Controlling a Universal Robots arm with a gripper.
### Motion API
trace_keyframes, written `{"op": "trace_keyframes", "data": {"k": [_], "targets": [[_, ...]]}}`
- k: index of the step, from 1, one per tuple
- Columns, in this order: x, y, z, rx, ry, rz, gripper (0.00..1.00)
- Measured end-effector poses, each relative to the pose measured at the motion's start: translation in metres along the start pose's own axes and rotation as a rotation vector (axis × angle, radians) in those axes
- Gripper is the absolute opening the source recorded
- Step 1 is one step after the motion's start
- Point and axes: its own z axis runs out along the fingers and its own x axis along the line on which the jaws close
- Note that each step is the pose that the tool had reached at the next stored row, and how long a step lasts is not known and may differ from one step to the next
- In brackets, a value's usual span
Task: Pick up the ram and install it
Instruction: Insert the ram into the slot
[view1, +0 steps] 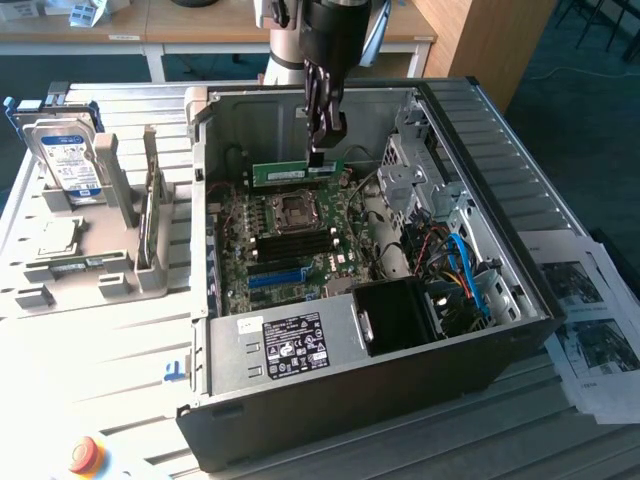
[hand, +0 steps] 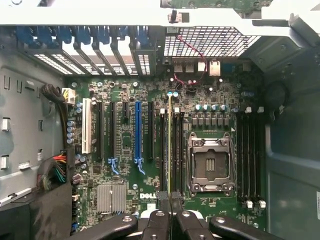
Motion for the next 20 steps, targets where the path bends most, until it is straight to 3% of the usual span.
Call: {"op": "trace_keyframes", "data": {"k": [20], "targets": [[0.0, -0.0006, 0.0125, 0.0, 0.0, 0.0, 0.11]]}}
